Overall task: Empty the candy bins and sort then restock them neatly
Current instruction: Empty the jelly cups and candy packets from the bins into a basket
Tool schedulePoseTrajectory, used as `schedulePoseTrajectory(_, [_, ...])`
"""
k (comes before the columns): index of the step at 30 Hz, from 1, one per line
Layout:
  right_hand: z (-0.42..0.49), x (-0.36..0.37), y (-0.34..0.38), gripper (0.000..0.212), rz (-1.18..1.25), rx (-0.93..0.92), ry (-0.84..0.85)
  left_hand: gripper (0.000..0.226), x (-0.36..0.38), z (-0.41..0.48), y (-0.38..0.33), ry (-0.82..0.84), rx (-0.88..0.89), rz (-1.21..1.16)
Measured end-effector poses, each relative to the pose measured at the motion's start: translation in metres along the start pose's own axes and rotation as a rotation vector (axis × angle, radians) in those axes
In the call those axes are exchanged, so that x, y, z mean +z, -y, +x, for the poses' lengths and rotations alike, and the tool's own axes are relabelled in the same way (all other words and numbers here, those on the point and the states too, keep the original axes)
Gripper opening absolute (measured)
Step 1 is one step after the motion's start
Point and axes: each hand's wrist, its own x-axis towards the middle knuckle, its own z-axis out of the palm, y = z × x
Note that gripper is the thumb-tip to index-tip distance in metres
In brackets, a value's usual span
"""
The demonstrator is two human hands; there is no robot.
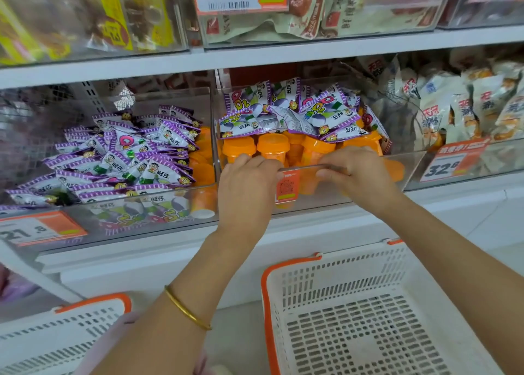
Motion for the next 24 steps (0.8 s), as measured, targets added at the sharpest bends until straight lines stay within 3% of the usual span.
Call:
schedulePoseTrajectory(6, [-0.031,-0.013,0.011,0.022,0.029,0.026,0.054,0.029,-0.016,-0.022,-0.014,0.040,0.064,0.034])
schedulePoseTrajectory(13, [-0.048,-0.014,0.015,0.014,-0.036,0.009,0.051,0.027,-0.032,-0.019,-0.021,0.318,0.007,-0.091])
schedulePoseTrajectory(15, [-0.044,-0.025,0.022,0.014,-0.001,0.023,0.040,0.033,-0.037,-0.004,-0.021,0.226,-0.033,-0.156])
schedulePoseTrajectory(18, [-0.028,-0.042,0.022,0.020,0.027,0.096,-0.134,0.052,-0.032,0.028,-0.021,0.089,-0.081,-0.150])
schedulePoseTrajectory(21, [0.005,-0.046,-0.004,0.035,-0.100,0.296,-0.198,0.076,-0.020,0.058,-0.020,0.283,-0.238,-0.054])
schedulePoseTrajectory(24, [0.036,-0.040,-0.032,0.080,-0.164,0.551,0.046,0.097,-0.004,0.075,-0.012,0.465,-0.368,-0.028])
